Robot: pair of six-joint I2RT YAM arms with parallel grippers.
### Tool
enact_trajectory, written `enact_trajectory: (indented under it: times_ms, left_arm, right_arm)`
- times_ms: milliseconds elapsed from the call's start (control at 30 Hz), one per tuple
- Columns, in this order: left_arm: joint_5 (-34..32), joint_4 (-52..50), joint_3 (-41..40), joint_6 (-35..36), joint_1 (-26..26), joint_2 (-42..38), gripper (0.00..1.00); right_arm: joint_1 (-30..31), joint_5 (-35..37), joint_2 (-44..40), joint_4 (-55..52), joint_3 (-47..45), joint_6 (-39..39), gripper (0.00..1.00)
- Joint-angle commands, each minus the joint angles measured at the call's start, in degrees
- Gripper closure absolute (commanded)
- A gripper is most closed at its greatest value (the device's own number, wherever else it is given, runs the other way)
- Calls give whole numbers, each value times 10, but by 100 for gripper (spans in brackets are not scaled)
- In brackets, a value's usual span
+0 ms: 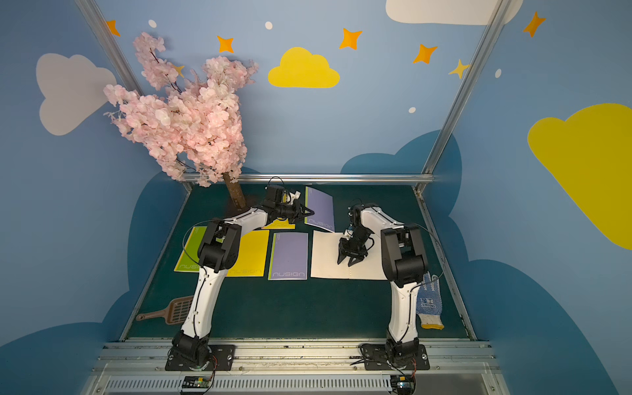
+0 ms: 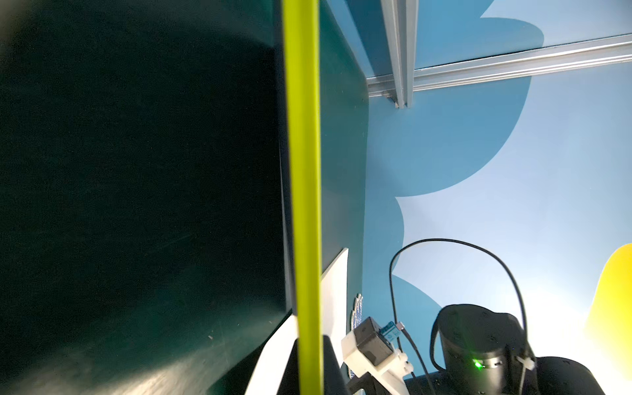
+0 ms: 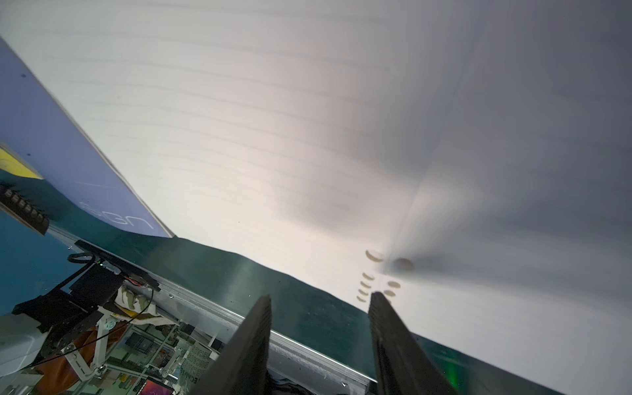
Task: Close the notebook
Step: Place the notebook at the center of the board.
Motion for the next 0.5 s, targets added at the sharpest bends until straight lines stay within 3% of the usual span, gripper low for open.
enact_trajectory:
  times_ms: [0,467]
  left_arm:
    - [-2,-23,19,27,1,9,87]
    - [-31,-65,30,51,3,11,79]
  right_arm:
    - [2,-20,-25,9,-2,3,51]
    - [1,-30,-57,15,-22,-1,51]
